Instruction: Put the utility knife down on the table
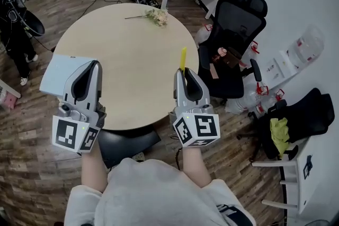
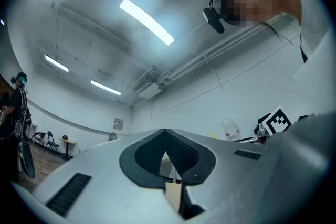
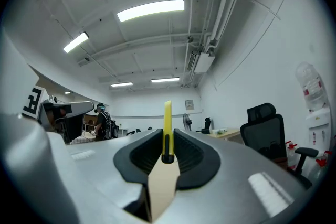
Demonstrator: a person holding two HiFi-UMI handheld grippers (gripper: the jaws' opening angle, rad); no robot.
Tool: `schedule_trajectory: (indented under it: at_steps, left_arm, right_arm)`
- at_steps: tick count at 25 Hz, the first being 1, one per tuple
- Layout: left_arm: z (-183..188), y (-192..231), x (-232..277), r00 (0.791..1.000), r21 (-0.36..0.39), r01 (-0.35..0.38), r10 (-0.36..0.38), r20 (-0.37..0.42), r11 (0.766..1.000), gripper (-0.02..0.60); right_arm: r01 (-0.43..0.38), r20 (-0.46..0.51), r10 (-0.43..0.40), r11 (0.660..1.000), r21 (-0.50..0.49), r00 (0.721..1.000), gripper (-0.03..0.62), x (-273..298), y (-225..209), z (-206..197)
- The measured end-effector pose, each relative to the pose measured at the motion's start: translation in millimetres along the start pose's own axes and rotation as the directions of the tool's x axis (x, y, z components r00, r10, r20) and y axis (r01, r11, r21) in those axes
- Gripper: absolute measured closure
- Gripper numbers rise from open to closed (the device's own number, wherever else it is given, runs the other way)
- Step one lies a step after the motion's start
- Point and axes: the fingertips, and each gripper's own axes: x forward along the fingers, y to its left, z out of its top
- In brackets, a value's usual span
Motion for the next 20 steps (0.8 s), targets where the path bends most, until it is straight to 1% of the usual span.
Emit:
schedule_trajectory:
  at_steps: [5,10,15,20]
  left_arm:
    - [-24.7,28.6,6.3,0.999,-0.032,-0.025,0.024,-0.042,0.999,0.575]
    - [-50.3,51.4,3.4,0.996,-0.057,-0.047,0.043,-0.079,0.997,0.575]
    - [-72.2,66.0,-1.4,0.992,-0.080,-0.060,0.050,-0.117,0.995,0.575]
    - [-84.2,70.8,-0.8,0.990,-0.094,-0.057,0.044,-0.135,0.994,0.575]
  right_arm:
    - [-0.016,-0.098,0.019,0.999,0.036,0.995,0.519,32.3,5.9,-41.2]
    - [-0.026,-0.213,0.038,0.998,0.061,0.976,0.519,52.7,15.8,-95.5]
    - [-0.021,-0.334,0.055,0.994,0.106,0.941,0.519,61.7,22.1,-152.8]
    - [0.002,-0.446,0.057,0.992,0.129,0.893,0.519,62.7,20.0,-204.1]
